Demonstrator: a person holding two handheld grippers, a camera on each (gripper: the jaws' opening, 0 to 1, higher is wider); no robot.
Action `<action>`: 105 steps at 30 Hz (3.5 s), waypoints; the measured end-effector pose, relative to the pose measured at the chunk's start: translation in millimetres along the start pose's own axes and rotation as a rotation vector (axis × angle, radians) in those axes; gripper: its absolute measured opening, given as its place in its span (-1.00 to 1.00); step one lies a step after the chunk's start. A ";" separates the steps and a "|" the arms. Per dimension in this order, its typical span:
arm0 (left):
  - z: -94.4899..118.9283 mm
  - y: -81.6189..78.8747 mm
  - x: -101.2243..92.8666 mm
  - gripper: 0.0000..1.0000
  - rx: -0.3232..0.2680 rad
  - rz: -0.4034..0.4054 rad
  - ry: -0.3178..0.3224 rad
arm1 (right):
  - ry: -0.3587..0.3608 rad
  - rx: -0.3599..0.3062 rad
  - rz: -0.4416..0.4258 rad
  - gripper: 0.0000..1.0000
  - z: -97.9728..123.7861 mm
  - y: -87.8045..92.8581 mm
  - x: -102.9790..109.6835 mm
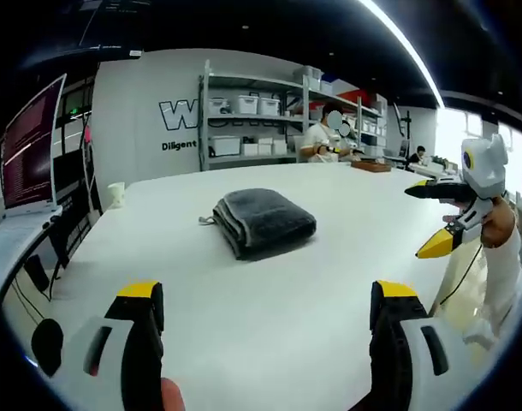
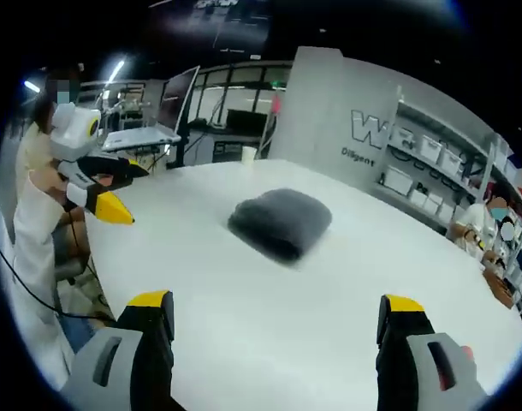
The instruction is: Open the folded towel by lifting each exposed corner and separating the folded layers until the towel lies flat within the target outline without major curled edges
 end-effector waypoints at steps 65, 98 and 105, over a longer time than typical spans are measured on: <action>37.6 51.2 95.1 0.99 -0.043 0.148 -0.078 | 0.176 -0.053 0.694 -0.13 -215.1 -65.0 109.9; 42.9 56.4 102.7 0.99 -0.043 0.163 -0.090 | -0.084 0.022 0.104 -0.87 -211.7 -83.7 81.8; 40.2 56.9 99.6 0.99 -0.035 0.158 -0.087 | -0.097 0.013 -0.004 -0.89 -208.2 -88.4 67.6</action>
Point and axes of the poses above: the point that each gripper's makers call its tool centre point, and the gripper's own axes: z roughly backward along the fingers, x roughly to its left, y roughly out of its underside, the point moved 1 cm from there along z, roughly backward along the fingers, and after that the axes turned 14 degrees about y, right-handed, at the moved point
